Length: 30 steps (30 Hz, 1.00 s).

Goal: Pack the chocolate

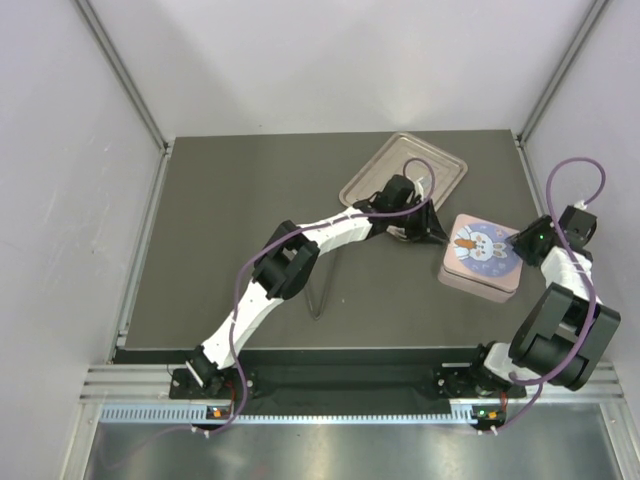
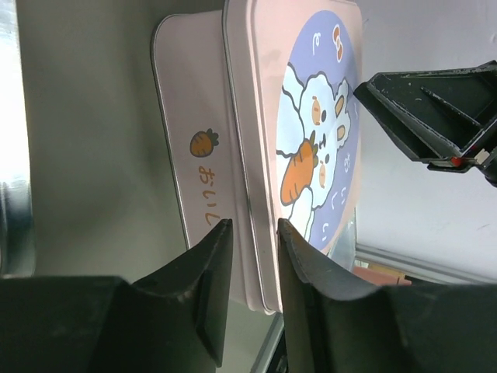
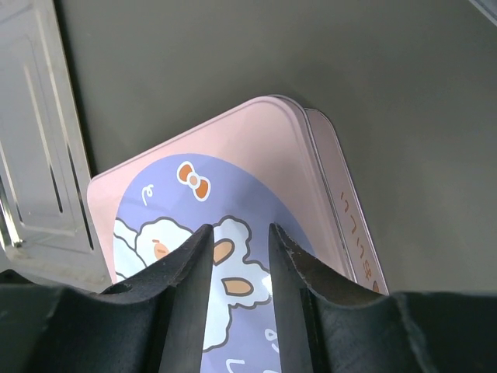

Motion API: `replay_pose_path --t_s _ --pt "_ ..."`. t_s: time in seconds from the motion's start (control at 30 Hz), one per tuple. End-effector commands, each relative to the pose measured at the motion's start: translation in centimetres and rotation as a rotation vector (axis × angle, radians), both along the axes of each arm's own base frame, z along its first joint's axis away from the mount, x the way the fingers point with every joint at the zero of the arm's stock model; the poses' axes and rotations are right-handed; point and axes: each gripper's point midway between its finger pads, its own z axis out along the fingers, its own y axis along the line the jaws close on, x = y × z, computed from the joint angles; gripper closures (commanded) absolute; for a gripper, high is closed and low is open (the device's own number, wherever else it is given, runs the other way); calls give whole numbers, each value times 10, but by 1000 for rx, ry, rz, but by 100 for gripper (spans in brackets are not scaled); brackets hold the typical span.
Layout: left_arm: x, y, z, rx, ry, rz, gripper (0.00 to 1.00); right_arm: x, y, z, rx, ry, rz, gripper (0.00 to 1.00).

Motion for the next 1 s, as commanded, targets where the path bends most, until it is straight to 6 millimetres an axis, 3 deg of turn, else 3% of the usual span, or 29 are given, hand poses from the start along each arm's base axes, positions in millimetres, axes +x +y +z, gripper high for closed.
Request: replay_pose_path --t_s 0.0,0.4,0.63,0.67,0.83,0.87,0.9,0.97 --pt "6 3 55 -35 -128 19 65 -7 4 -5 -16 24 17 64" --pt "-10 0 48 -48 -97 -43 59 -20 2 -4 -51 61 10 57" --pt "-16 14 52 -10 -137 -20 59 -26 5 -1 -58 59 11 57" --pt "-15 17 62 -13 -163 -16 59 -26 5 2 -61 54 13 57" --pt "-17 32 60 81 -243 14 61 -13 -1 40 -83 -6 9 58" --pt "-20 35 69 83 -262 16 62 -10 -2 44 -83 -9 9 59" --pt "-25 38 61 108 -262 16 66 -3 -5 57 -95 -33 6 61" --pt "-36 37 65 119 -293 11 74 1 -6 62 -108 -24 13 65"
